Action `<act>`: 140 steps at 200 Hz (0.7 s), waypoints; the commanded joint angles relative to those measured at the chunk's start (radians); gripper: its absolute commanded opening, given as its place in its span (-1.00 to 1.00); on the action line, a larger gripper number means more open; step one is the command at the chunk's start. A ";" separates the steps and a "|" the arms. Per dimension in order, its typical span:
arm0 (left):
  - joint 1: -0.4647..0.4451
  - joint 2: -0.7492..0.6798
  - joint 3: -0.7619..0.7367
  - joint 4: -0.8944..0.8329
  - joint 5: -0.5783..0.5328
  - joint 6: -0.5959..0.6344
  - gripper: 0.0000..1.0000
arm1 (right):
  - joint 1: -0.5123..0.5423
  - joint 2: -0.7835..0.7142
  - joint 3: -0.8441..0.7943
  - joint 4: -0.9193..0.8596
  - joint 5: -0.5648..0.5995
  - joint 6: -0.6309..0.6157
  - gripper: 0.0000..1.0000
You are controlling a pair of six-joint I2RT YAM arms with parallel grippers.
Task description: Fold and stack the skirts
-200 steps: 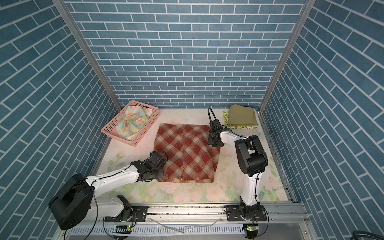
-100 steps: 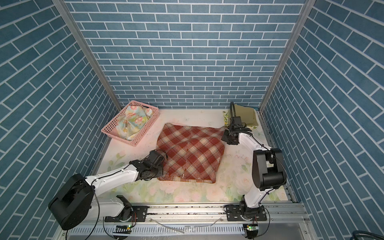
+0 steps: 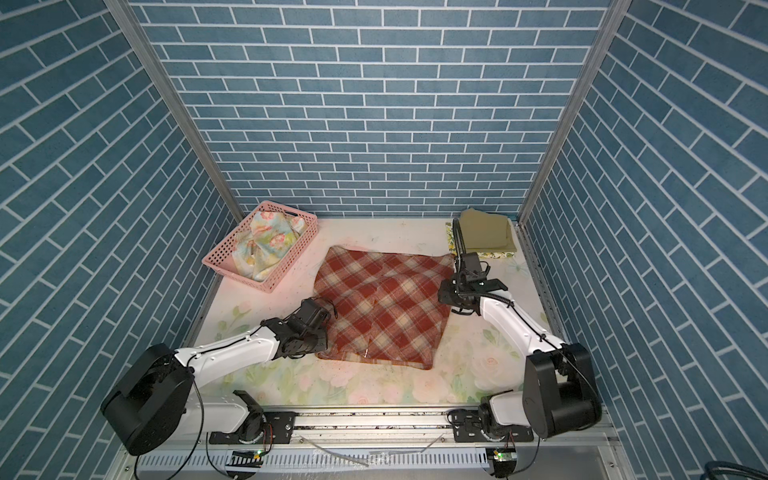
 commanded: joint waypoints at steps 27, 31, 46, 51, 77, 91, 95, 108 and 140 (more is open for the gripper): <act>0.011 0.052 -0.027 -0.025 -0.003 0.025 -1.00 | 0.144 -0.082 -0.168 -0.077 0.071 0.138 0.00; 0.011 0.049 -0.028 -0.026 -0.004 0.025 -1.00 | 0.155 -0.088 -0.179 -0.077 0.071 0.148 -0.01; 0.011 0.039 -0.027 -0.028 -0.008 0.027 -1.00 | 0.192 -0.099 -0.209 -0.072 0.075 0.185 -0.07; 0.012 0.036 -0.029 -0.029 -0.008 0.027 -1.00 | 0.206 -0.099 -0.216 -0.067 0.074 0.197 -0.08; 0.011 0.027 -0.034 -0.028 -0.010 0.031 -1.00 | 0.259 -0.067 -0.245 0.003 0.052 0.257 -0.33; 0.011 0.021 -0.040 -0.023 -0.011 0.031 -1.00 | 0.271 -0.053 -0.247 0.025 0.055 0.273 -0.79; 0.011 0.020 -0.041 -0.022 -0.013 0.032 -1.00 | 0.273 -0.053 -0.245 0.022 0.060 0.275 -0.91; 0.011 0.013 -0.042 -0.025 -0.014 0.029 -1.00 | 0.273 -0.070 -0.243 0.001 0.075 0.280 -1.00; 0.012 -0.013 -0.041 -0.041 -0.027 0.034 -1.00 | 0.274 -0.157 -0.277 -0.079 0.104 0.284 -1.00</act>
